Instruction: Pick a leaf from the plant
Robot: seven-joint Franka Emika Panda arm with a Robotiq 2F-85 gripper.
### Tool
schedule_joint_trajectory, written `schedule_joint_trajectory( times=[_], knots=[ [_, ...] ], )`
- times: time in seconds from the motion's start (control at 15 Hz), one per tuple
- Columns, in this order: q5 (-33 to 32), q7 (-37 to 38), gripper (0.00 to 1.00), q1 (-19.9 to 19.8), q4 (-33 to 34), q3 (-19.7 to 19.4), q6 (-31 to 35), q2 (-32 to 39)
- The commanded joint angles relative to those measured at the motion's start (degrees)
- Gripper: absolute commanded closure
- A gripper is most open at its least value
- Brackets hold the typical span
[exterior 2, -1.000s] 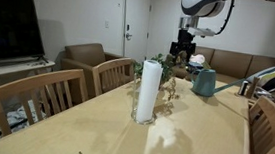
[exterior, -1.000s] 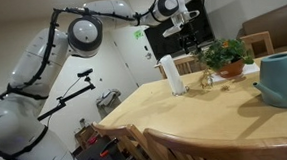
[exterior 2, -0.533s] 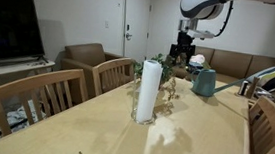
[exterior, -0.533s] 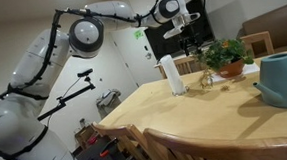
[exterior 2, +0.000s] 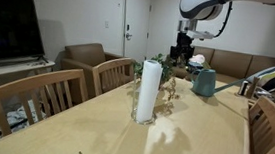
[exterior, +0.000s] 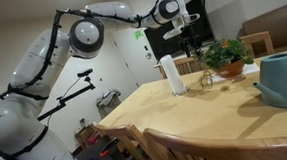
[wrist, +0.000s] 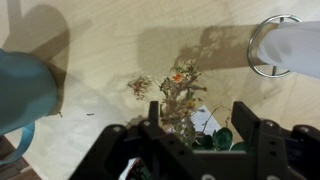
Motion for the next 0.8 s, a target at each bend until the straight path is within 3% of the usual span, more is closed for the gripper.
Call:
schedule_joint_trajectory(
  times=[0.0, 0.4, 0.73],
  knots=[
    [-0.62, 0.67, 0.54, 0.52, 0.52, -0.46, -0.42, -0.01],
    [-0.70, 0.64, 0.99, 0.67, 0.31, -0.57, -0.35, -0.26],
    [-0.76, -0.96, 1.00, 0.57, -0.64, -0.29, 0.21, -1.18]
  ],
)
